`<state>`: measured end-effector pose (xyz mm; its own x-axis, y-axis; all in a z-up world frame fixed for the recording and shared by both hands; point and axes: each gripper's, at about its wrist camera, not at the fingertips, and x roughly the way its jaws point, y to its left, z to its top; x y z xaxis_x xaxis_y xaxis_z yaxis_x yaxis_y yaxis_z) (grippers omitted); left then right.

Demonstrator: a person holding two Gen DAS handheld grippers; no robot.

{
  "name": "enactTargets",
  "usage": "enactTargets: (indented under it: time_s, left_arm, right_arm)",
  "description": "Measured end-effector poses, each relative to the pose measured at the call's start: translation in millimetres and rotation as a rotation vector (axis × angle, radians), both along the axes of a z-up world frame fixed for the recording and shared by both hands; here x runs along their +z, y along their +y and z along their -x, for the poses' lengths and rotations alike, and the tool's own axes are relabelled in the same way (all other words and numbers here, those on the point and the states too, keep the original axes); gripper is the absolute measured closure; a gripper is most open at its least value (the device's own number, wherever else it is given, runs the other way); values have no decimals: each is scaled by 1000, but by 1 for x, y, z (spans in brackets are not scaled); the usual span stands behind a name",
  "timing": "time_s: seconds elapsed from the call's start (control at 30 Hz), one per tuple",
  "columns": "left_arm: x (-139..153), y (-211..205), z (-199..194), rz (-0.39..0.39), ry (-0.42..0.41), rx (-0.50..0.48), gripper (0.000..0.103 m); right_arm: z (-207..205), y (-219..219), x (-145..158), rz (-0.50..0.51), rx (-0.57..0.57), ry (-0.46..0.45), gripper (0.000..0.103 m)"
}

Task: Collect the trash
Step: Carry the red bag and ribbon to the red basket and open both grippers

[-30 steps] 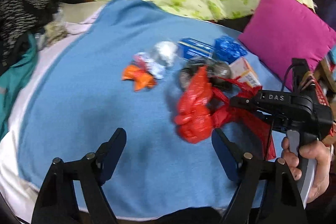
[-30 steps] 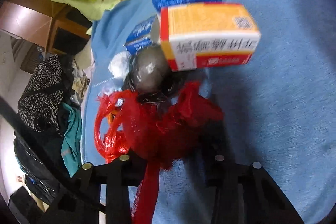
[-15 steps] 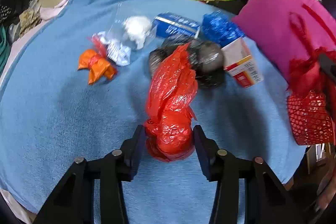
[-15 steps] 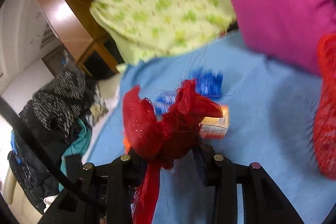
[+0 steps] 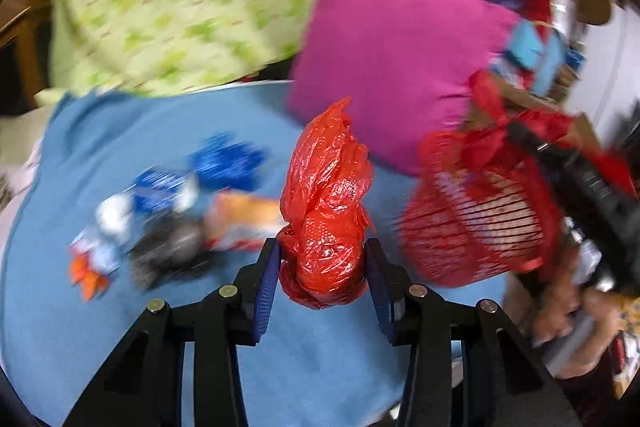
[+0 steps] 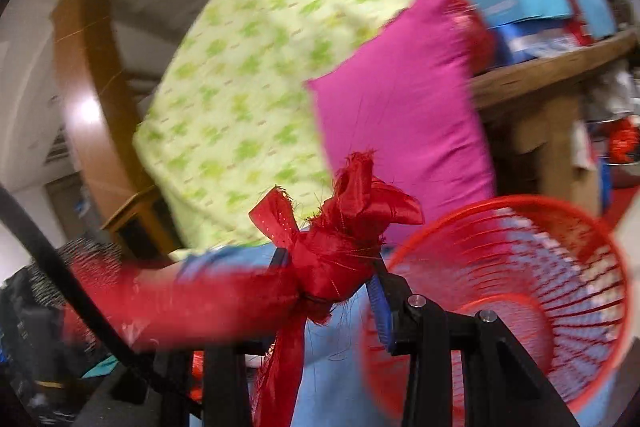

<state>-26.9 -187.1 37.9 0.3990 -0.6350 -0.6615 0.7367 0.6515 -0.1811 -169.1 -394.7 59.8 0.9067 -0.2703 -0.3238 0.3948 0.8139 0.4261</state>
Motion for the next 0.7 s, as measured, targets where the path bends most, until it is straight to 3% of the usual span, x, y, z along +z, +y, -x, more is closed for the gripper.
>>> enactTargets:
  time_s: [0.13, 0.33, 0.37, 0.43, 0.5, 0.7]
  left_arm:
    - [16, -56, 13, 27, 15, -109, 58]
    - [25, -132, 33, -8, 3, -234, 54]
    - [24, -141, 35, -15, 9, -246, 54]
    - [17, -158, 37, -29, 19, -262, 52]
    - [13, -166, 36, -36, 31, -273, 45]
    - [13, -150, 29, -1, 20, -246, 42]
  right_arm:
    - [32, -36, -1, -20, -131, 22, 61]
    - [52, -86, -14, -104, -260, 76, 60]
    - [53, -92, -16, -123, -270, 82, 58]
    - [61, -101, -21, -165, -282, 81, 43]
    - [63, -106, -21, -197, -303, 61, 35]
    - [72, -96, -12, -157, -306, -26, 35]
